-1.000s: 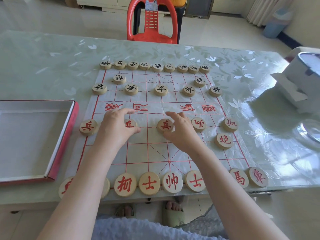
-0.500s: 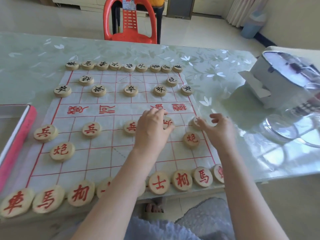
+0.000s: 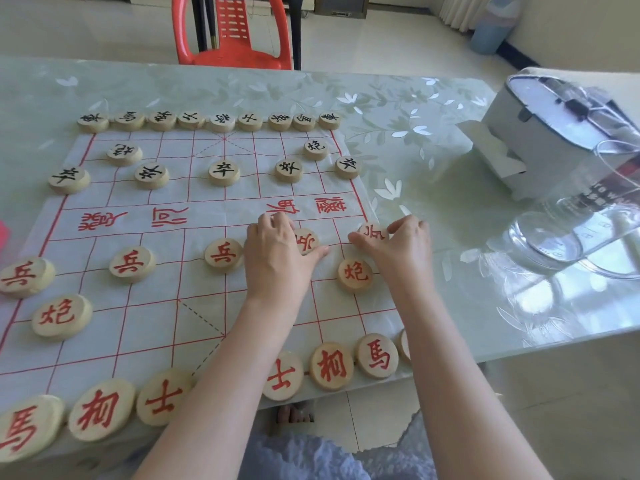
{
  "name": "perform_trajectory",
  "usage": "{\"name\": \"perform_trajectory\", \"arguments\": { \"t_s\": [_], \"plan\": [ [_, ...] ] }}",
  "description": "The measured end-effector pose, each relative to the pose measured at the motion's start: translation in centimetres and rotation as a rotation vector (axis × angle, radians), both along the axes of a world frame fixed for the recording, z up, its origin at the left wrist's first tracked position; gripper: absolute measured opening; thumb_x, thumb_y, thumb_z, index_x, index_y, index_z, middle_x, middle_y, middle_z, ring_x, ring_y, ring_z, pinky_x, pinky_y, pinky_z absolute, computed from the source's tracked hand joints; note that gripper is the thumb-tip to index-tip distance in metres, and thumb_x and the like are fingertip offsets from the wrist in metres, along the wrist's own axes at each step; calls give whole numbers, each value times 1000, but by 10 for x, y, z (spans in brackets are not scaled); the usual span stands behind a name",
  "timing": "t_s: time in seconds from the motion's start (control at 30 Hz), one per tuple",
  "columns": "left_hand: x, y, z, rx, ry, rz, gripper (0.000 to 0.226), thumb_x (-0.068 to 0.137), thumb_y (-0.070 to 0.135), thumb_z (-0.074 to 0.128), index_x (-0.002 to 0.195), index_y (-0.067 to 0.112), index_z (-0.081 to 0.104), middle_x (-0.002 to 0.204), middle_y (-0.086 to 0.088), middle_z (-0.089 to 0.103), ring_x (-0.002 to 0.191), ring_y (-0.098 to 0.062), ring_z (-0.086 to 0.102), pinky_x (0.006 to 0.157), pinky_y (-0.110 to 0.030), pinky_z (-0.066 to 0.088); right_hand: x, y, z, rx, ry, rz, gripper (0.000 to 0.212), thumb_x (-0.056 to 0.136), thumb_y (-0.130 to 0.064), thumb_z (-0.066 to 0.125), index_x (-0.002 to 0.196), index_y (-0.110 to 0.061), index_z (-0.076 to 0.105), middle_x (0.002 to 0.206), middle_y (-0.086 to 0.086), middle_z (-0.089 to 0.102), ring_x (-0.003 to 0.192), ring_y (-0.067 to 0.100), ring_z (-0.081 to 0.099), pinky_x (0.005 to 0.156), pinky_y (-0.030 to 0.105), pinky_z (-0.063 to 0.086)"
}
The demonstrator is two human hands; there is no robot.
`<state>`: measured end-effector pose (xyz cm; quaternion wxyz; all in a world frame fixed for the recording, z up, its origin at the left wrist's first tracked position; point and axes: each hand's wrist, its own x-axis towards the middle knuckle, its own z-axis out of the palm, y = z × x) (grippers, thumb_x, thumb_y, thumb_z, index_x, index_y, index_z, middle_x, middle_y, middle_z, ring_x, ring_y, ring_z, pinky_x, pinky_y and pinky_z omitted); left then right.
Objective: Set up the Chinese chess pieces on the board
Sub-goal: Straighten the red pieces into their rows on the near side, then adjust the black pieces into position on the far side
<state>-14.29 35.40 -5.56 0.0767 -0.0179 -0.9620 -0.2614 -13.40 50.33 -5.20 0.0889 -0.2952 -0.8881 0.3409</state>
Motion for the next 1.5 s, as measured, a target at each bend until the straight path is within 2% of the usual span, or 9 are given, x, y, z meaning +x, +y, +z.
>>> {"name": "perform_trajectory", "arguments": {
  "t_s": [0.17, 0.3, 0.43, 0.57, 0.67, 0.83, 1.07, 1.33, 1.5],
  "plan": [
    [0, 1, 2, 146, -33, -112, 49, 75, 31, 73, 118, 14, 53, 117, -4, 57, 112, -21, 46, 92, -26, 37, -1, 4, -2, -38, 32, 83, 39, 79, -30, 64, 114, -12, 58, 114, 9, 51, 111, 29, 49, 97, 39, 43],
    [-1, -1, 2, 240, -73, -168, 52, 77, 15, 70, 125, 17, 51, 123, 0, 58, 116, -17, 48, 92, -19, 35, 1, 9, -1, -137, 23, 152, 38, 82, -23, 61, 120, -20, 59, 120, 5, 57, 117, 29, 47, 100, 43, 43],
    [-2, -5, 1, 281, -97, -145, 59, 73, 20, 75, 127, 18, 50, 124, 0, 55, 118, -16, 49, 95, -22, 37, 2, 10, 2, -156, 7, 154, 50, 78, -20, 62, 127, -22, 51, 130, 3, 51, 125, 25, 41, 106, 44, 36],
    [-1, -8, 1, 265, -74, -113, 59, 70, 28, 78, 122, 16, 53, 120, -2, 54, 115, -18, 49, 97, -31, 42, 4, 8, 3, -130, -11, 138, 61, 71, -23, 73, 127, -16, 49, 124, 5, 43, 120, 27, 44, 103, 41, 39],
    [0, -8, 1, 271, -75, -116, 48, 71, 26, 77, 113, 15, 58, 113, -2, 57, 109, -19, 52, 92, -30, 45, 4, 7, 2, -85, -21, 133, 54, 76, -17, 69, 126, -11, 51, 123, 8, 44, 119, 28, 43, 101, 37, 40],
    [0, -10, 1, 265, -77, -117, 44, 71, 24, 77, 110, 15, 59, 112, -1, 58, 106, -19, 53, 88, -28, 44, 2, 9, 1, -89, -39, 151, 50, 79, -9, 62, 128, -12, 52, 126, 9, 47, 118, 29, 45, 99, 38, 44],
    [0, -15, 1, 264, -71, -90, 42, 68, 26, 79, 105, 15, 61, 106, -1, 59, 102, -20, 55, 89, -34, 47, 1, 6, 3, -122, 41, 158, 47, 79, -11, 64, 125, -12, 55, 120, 9, 54, 116, 28, 48, 99, 40, 44],
    [0, -16, 1, 273, -89, -89, 43, 69, 26, 78, 106, 16, 59, 108, -1, 57, 103, -20, 54, 89, -34, 47, 1, 7, 0, -89, -8, 170, 48, 81, -10, 60, 128, -14, 52, 123, 7, 48, 118, 28, 45, 100, 39, 43],
    [0, -16, 2, 266, -94, -94, 55, 68, 33, 79, 114, 15, 55, 115, 0, 56, 108, -19, 52, 94, -34, 44, 2, 5, 3, -110, -39, 174, 57, 77, -9, 63, 132, -18, 47, 129, 6, 44, 124, 26, 37, 98, 35, 43]
  ]
}}
